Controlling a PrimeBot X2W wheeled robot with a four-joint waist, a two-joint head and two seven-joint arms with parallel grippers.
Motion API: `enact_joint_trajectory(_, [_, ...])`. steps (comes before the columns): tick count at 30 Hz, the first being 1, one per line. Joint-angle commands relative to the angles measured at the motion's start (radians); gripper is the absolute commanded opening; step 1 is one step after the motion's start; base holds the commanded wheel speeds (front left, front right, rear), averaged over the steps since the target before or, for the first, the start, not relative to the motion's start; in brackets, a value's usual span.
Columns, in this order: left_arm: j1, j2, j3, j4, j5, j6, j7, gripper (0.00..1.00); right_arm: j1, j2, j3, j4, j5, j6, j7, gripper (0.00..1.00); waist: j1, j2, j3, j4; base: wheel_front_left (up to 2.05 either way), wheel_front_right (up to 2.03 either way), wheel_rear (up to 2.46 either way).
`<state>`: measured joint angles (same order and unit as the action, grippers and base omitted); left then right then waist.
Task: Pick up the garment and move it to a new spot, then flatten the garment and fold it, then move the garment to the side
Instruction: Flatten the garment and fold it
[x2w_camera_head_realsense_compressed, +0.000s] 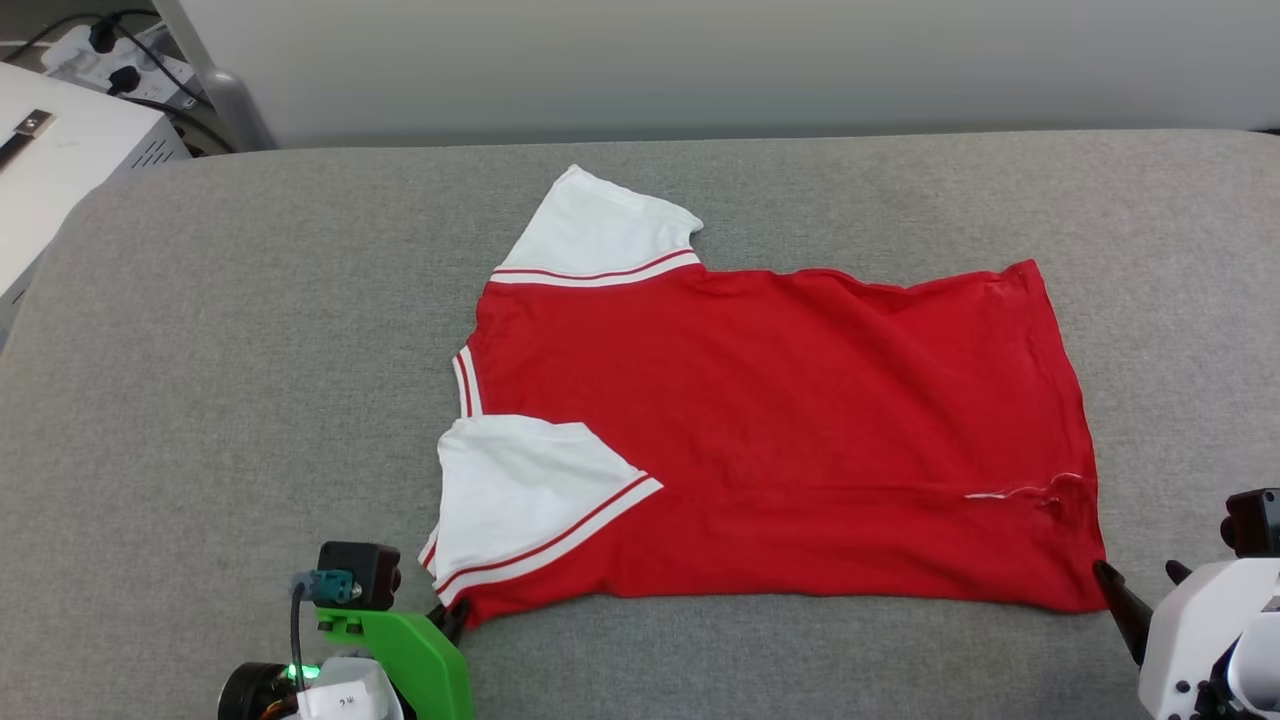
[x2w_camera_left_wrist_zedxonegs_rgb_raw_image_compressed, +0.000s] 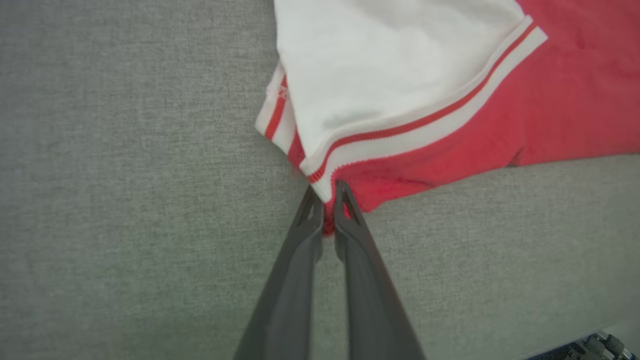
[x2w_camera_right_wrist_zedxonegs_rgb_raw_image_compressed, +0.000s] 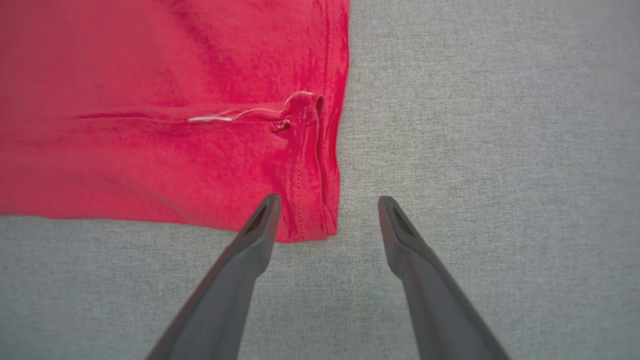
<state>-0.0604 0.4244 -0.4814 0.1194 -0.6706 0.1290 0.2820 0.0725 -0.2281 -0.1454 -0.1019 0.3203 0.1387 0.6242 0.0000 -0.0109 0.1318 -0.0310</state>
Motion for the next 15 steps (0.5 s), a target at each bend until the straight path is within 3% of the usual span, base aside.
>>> enact_joint_trajectory(1, [0.013, 0.012, 0.001, -0.029, -0.011, 0.006, 0.006, 0.00, -0.024, 0.002, 0.000, 0.021, -0.008, -0.008, 0.004, 1.00, 0.0000, 0.0109, -0.006, 0.016, 0.00, 0.00, 0.00])
enact_joint_trajectory(8, [0.026, 0.048, -0.003, -0.171, -0.001, 0.033, 0.055, 0.00, -0.070, 0.018, -0.013, 0.154, -0.037, -0.008, -0.003, 1.00, 0.0000, 0.0109, 0.015, 0.040, 0.00, 0.00, 0.00])
enact_joint_trajectory(15, [0.025, 0.063, -0.004, -0.224, 0.004, 0.047, 0.075, 0.00, -0.104, 0.041, -0.024, 0.266, -0.018, -0.008, -0.025, 1.00, 0.0000, 0.0109, 0.043, 0.050, 0.00, 0.00, 0.00])
